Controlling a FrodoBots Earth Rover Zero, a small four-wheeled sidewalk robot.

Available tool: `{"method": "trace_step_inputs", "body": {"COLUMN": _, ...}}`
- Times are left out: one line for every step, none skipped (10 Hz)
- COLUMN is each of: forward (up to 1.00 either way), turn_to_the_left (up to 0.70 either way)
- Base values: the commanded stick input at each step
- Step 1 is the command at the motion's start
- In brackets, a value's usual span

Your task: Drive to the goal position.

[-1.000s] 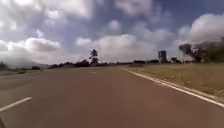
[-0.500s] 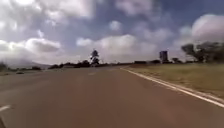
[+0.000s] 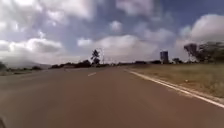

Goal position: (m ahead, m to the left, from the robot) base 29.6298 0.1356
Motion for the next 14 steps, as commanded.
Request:
{"method": "trace_step_inputs", "body": {"forward": 1.00, "turn_to_the_left": -0.28}}
{"method": "trace_step_inputs", "body": {"forward": 1.00, "turn_to_the_left": -0.38}}
{"method": "trace_step_inputs", "body": {"forward": 1.00, "turn_to_the_left": -0.40}}
{"method": "trace_step_inputs", "body": {"forward": 1.00, "turn_to_the_left": -0.40}}
{"method": "trace_step_inputs", "body": {"forward": 1.00, "turn_to_the_left": -0.21}}
{"method": "trace_step_inputs", "body": {"forward": 1.00, "turn_to_the_left": 0.00}}
{"method": "trace_step_inputs", "body": {"forward": 1.00, "turn_to_the_left": 0.00}}
{"method": "trace_step_inputs", "body": {"forward": 1.00, "turn_to_the_left": 0.00}}
{"method": "trace_step_inputs", "body": {"forward": 1.00, "turn_to_the_left": 0.00}}
{"method": "trace_step_inputs", "body": {"forward": 1.00, "turn_to_the_left": 0.00}}
{"method": "trace_step_inputs", "body": {"forward": 1.00, "turn_to_the_left": 0.00}}
{"method": "trace_step_inputs", "body": {"forward": 1.00, "turn_to_the_left": 0.00}}
{"method": "trace_step_inputs", "body": {"forward": 1.00, "turn_to_the_left": 0.00}}
{"method": "trace_step_inputs", "body": {"forward": 1.00, "turn_to_the_left": 0.00}}
